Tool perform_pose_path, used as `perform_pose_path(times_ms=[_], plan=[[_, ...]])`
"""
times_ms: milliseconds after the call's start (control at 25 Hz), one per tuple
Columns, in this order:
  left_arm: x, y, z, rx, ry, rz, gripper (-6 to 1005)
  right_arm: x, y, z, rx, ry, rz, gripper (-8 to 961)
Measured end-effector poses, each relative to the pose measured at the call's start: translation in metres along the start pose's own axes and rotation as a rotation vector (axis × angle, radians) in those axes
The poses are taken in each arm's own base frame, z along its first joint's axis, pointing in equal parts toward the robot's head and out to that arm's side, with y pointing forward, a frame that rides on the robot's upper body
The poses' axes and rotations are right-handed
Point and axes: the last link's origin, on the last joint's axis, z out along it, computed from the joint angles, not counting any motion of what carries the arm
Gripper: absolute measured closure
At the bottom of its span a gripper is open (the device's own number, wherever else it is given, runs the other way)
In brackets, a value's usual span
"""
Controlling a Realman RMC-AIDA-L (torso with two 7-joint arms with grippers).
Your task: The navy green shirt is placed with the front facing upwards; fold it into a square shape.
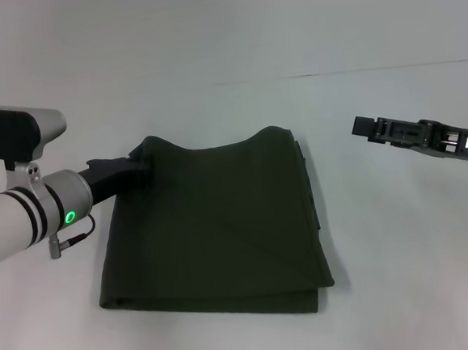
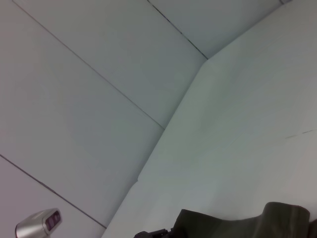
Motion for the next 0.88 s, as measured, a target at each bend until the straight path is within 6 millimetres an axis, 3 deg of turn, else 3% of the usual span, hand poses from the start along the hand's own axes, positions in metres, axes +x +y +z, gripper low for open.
perform_pose_path(times_ms=[40, 880], plan=[[0.000, 0.000, 0.000, 0.000, 0.000, -0.002, 943, 0.000, 0.000, 0.000, 0.000, 0.000, 0.000, 163], [0.019, 0.008, 0.006, -0.027, 0.034, -0.104, 941, 0.002, -0.001, 0.008, 0.029, 0.072, -0.029, 163]])
